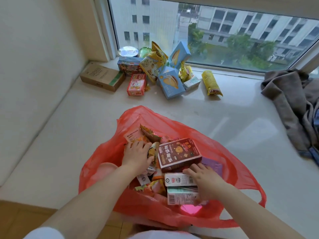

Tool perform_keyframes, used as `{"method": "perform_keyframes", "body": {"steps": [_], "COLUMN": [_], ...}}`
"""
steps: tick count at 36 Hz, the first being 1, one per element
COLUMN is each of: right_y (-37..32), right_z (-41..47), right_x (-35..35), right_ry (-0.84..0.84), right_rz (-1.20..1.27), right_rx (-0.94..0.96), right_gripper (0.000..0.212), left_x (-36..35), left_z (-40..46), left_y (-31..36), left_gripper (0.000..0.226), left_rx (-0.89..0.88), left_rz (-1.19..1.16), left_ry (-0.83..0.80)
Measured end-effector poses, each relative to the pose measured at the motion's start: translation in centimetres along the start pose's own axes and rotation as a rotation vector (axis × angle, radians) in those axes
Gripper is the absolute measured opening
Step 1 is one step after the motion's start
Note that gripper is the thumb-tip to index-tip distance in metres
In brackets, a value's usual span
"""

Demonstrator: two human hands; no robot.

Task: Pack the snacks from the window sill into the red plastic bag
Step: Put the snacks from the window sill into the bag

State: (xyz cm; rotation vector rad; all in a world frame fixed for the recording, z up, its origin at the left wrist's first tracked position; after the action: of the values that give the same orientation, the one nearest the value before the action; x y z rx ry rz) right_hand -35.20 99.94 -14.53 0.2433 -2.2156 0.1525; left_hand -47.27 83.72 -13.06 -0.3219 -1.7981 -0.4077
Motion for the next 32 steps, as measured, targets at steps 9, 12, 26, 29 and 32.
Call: {"method": "perform_keyframes", "body": {"steps": [9,12,26,29,32], "right_y": [-0.9,-2.0,-3.8,-2.8,-2.5], "right_z": [0.3,0.3,1.4,1.8,2.0], "right_x": [0.7,0.4,0.4,1.0,0.8], "right_ry": [-0.013,-0.029,0.030,0.012,-0.024], "right_rz": [-0.050,-0.075,-0.161,-0.167,-0.166], "right_rx": [0.144,0.188,0.169,0.094,0.035], "right_gripper": [0.084,0.079,0.039,0.039,0.044], "left_x": [0.4,0.3,-0.7,-1.1,-1.2], "left_z": [-1.8,-2.3,-1.5,-0.8,-0.3], "left_y": [0.5,0.6,-0.7,-0.5,-0.3], "left_gripper": [0.049,0.048,0.050,0.050,0.049], "left_rx": [0.073,0.083,0.094,0.023,-0.050], "left_rz": [-0.025,-0.035,-0.109,-0.074,-0.044], "left_ry": [0.023,0.008,-0.107,-0.132,-0.125]}}
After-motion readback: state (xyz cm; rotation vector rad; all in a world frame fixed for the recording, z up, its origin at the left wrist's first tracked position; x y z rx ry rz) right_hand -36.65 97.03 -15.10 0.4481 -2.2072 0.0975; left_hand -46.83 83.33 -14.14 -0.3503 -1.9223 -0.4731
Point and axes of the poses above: each hand's wrist, its own z-axis towards the middle knuckle, its own x-axis out of the back of the hand, y = z × x, the point moved 10 cm from there along z, towards the middle knuckle, and after that the axes turned 1 degree about x, right-handed, at the moved point
